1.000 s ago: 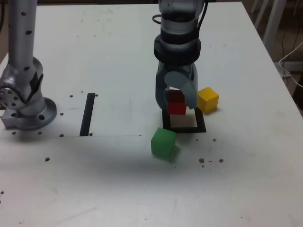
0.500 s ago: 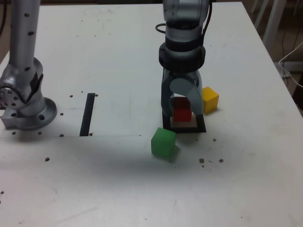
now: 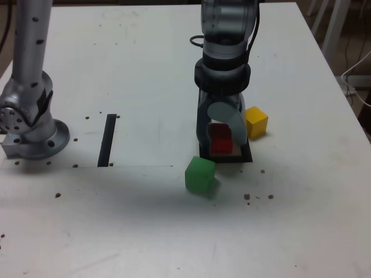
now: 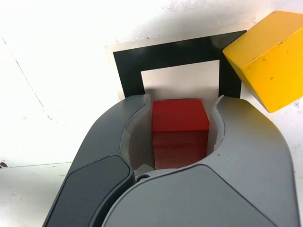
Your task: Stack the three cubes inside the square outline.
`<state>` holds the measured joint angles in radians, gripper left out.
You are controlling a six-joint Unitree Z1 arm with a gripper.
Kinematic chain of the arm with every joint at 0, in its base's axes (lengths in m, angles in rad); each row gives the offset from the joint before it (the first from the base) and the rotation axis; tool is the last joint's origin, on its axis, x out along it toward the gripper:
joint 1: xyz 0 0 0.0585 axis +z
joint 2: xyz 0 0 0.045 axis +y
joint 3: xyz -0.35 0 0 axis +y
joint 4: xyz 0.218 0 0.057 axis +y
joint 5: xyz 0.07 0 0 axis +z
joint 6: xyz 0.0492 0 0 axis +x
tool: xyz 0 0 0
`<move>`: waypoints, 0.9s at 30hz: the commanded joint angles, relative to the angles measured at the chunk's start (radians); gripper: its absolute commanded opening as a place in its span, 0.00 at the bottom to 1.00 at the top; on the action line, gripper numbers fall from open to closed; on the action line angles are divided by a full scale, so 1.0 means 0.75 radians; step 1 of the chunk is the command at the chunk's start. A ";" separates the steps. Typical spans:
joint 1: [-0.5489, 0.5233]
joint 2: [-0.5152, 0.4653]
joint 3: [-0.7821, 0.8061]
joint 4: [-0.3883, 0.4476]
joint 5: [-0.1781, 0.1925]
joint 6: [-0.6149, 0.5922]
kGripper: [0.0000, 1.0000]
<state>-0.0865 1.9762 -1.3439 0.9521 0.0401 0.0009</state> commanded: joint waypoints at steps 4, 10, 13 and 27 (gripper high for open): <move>-0.001 0.006 -0.008 0.001 0.012 -0.003 0.36; -0.001 0.006 -0.017 0.014 0.015 -0.007 0.42; -0.001 0.006 -0.019 0.015 0.014 -0.013 0.43; 0.003 0.014 -0.029 0.059 0.019 -0.020 0.70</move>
<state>-0.0860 1.9835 -1.3606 0.9938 0.0517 -0.0120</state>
